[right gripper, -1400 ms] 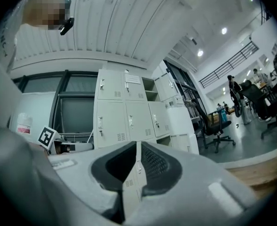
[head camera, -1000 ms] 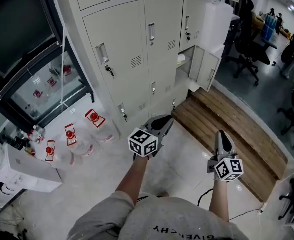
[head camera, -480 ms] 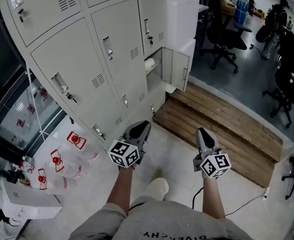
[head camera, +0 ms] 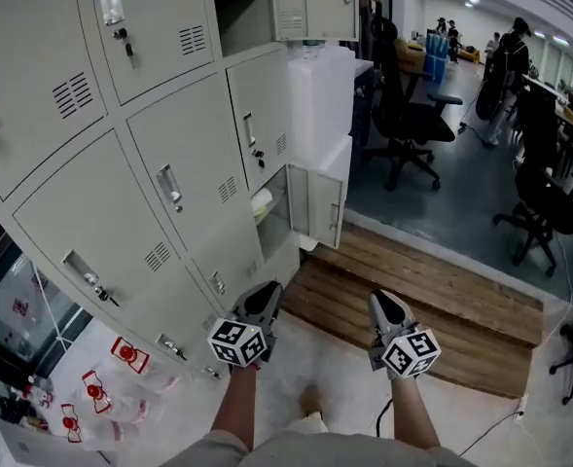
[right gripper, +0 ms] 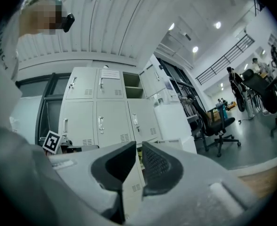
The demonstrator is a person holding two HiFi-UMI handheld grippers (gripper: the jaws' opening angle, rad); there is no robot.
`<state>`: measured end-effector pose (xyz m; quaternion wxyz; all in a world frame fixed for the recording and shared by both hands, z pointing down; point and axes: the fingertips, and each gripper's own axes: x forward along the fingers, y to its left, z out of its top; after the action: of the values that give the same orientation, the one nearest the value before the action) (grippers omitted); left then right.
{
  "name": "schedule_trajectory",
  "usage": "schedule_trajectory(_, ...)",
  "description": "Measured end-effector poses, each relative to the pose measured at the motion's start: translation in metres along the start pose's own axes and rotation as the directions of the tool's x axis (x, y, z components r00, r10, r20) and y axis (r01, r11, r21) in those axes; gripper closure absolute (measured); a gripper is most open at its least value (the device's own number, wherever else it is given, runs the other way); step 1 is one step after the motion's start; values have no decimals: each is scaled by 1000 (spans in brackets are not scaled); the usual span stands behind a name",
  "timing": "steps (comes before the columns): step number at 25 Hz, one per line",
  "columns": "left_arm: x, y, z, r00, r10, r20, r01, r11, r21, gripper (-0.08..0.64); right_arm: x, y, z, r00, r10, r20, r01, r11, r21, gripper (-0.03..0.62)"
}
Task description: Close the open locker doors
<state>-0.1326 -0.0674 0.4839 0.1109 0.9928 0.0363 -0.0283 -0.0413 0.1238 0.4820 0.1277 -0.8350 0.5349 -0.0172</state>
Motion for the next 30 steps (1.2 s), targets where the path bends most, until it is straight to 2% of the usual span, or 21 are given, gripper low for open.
schedule_trajectory(14,127,102,19,1000,16,-3,-16,1000,12,531,165,-72,1,997,68,-26,-68,998,-2,561)
schedule_trajectory(23,173,138,37,999,34,18,-35,999,23,531,227,-104,11,996,85,-24,-86,996,-18,561)
schedule_trajectory(30,222,150,56,998,48,38,-50,998,39,531,281,-133,30,988,154,-25,-155,987,-37,558)
